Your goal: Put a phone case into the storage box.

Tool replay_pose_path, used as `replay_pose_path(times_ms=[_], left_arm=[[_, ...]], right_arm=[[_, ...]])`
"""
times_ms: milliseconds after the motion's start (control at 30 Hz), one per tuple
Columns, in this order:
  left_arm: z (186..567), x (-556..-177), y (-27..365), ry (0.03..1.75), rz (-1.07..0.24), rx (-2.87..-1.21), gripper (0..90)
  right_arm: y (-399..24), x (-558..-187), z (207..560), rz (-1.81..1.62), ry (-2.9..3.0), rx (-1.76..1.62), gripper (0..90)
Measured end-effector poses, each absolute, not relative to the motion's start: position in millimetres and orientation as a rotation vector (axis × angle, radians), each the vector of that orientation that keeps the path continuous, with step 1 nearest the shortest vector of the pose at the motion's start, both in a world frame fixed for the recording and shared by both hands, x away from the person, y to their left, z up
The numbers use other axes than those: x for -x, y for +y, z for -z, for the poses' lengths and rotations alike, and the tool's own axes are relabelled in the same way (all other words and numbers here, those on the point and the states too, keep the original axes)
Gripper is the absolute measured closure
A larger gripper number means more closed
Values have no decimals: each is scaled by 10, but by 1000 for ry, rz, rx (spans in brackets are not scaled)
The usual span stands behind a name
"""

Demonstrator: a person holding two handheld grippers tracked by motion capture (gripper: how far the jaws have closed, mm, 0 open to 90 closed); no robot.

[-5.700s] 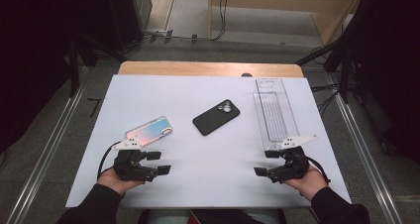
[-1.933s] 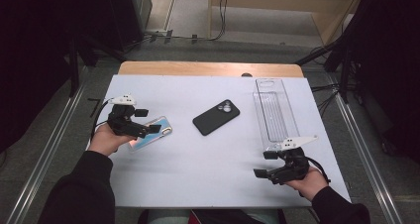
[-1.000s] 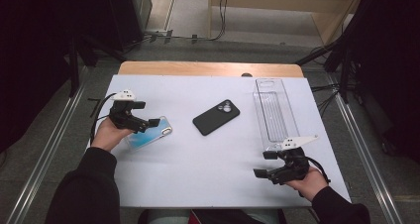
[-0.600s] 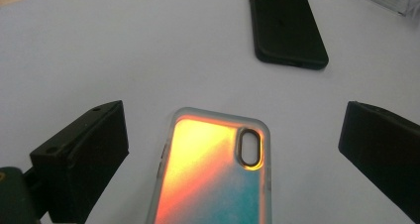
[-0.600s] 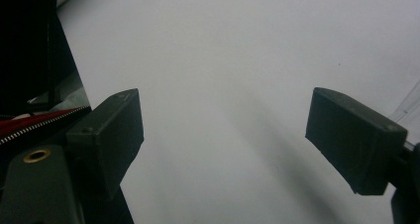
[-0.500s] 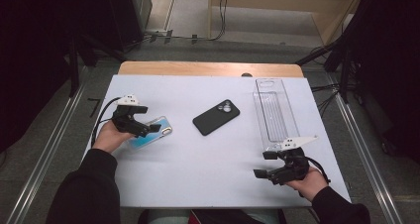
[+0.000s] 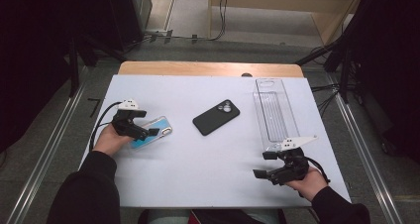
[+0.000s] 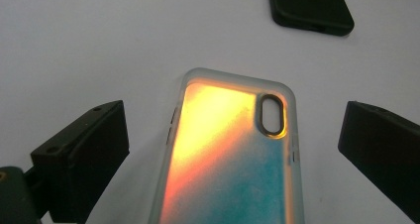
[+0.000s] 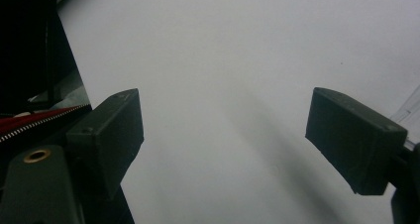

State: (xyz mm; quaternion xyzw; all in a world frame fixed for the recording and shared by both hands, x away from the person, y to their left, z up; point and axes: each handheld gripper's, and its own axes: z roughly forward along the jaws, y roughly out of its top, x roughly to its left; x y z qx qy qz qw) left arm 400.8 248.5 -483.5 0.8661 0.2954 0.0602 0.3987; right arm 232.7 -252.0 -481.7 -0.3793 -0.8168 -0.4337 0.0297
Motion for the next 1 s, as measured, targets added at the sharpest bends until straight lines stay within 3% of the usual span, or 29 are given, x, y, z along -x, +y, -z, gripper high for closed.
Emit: replay_pose_path(times_ms=[400, 1000], left_arm=[[5030, -3981, 2471, 757, -130, -2237, 0], [5060, -3880, 2341, 710, -303, -2337, 32]], right_arm=[[-2516, -2324, 4814, 1341, -2523, 1156, 131], [-2527, -2322, 4814, 1339, -2527, 1166, 132]])
